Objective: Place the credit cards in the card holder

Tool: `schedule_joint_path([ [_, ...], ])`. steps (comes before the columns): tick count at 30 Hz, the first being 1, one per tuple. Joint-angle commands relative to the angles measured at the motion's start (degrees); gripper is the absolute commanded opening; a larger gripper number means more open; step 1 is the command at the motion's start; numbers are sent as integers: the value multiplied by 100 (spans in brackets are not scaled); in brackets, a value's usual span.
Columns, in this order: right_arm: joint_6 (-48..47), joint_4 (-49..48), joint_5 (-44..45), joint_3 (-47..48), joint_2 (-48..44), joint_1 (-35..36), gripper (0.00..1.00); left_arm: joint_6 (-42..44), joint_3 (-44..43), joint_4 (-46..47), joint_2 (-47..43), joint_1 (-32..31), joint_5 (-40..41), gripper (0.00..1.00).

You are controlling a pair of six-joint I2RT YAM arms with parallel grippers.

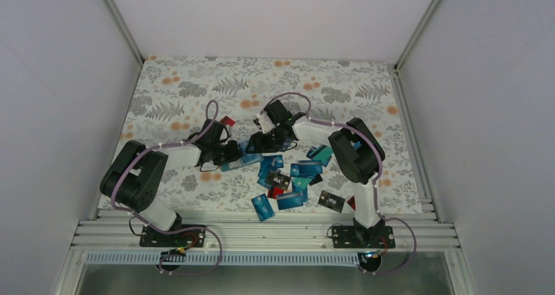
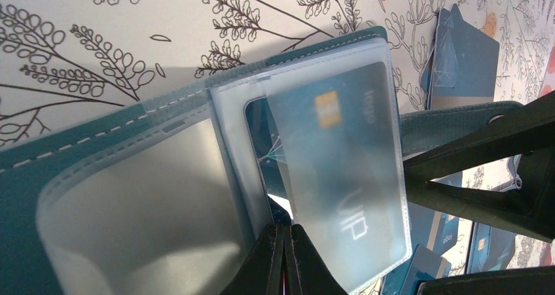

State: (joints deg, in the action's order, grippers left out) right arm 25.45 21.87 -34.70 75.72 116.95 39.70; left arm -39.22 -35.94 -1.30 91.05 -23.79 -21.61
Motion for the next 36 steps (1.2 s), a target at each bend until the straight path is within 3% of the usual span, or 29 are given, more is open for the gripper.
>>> schedule_joint_path([
  [1,29,45,234,-69,-101,55,59,-15,236,-363,209,-52,281,2],
  [13,108,-219,-492,63,22,181,57,-23,237,-335,192,-73,263,2],
  [27,83,211,-10,358,-53,358,55,-37,170,-499,-80,-82,310,2],
  [36,113,213,-181,540,-42,488,55,-125,-1,-1005,-844,-81,616,2],
])
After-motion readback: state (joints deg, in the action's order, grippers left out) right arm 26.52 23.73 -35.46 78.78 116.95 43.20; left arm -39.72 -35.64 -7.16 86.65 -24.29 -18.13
